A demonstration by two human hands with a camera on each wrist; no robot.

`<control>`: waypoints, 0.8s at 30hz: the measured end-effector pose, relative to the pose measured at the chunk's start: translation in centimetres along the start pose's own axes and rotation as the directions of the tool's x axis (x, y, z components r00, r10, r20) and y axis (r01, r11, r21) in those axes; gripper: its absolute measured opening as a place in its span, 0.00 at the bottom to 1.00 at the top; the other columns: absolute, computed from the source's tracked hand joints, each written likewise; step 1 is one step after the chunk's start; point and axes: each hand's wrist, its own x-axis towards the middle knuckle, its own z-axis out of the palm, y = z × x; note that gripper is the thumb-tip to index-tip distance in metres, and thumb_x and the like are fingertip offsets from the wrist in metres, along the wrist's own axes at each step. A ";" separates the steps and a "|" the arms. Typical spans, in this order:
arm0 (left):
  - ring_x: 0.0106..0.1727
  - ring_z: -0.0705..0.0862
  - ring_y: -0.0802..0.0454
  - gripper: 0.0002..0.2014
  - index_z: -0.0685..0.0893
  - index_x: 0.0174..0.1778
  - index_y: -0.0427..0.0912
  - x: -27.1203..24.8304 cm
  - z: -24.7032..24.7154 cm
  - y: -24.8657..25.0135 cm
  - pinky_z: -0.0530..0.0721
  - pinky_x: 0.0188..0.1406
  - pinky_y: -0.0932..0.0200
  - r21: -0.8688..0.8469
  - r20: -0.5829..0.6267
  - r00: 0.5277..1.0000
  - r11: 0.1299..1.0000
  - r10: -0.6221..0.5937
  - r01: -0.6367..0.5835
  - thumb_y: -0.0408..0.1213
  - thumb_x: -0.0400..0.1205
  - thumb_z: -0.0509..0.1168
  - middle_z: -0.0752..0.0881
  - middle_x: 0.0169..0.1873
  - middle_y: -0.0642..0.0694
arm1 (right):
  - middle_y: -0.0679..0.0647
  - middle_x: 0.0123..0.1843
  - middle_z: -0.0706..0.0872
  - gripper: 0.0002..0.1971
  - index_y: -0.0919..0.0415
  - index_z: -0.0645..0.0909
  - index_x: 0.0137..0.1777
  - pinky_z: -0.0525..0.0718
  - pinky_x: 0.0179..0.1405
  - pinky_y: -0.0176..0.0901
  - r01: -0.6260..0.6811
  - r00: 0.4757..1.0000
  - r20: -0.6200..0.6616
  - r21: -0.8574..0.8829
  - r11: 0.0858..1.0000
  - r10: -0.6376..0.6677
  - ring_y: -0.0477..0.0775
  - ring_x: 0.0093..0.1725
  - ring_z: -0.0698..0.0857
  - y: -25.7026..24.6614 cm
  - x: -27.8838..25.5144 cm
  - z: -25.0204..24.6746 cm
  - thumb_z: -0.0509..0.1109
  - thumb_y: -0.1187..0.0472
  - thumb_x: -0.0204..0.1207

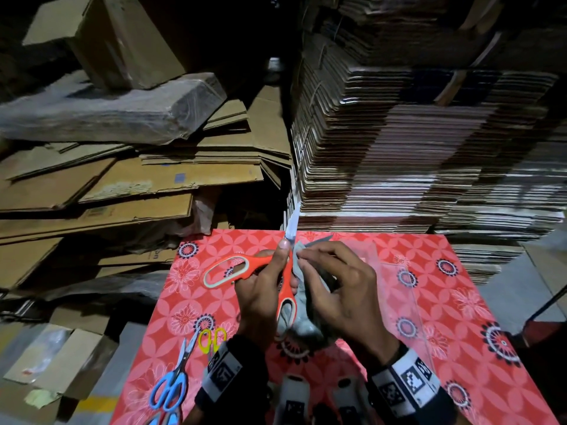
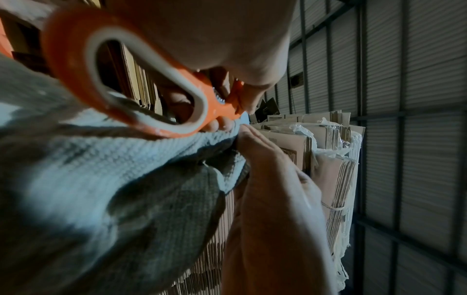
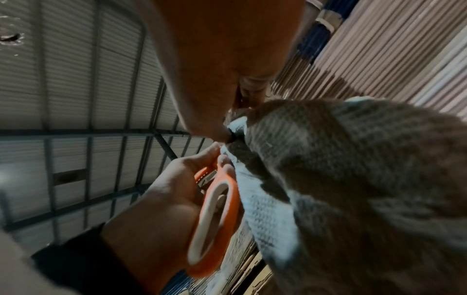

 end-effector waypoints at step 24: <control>0.19 0.76 0.47 0.21 0.82 0.30 0.32 0.7 -0.1 1.2 0.78 0.26 0.58 -0.069 -0.087 0.993 0.995 -0.077 0.071 0.43 0.82 0.76 0.81 0.21 0.36 | 0.54 0.49 0.86 0.12 0.62 0.93 0.60 0.80 0.46 0.30 0.020 1.000 0.012 -0.053 0.998 -0.020 0.46 0.45 0.86 -0.5 0.2 -1.8 0.81 0.70 0.78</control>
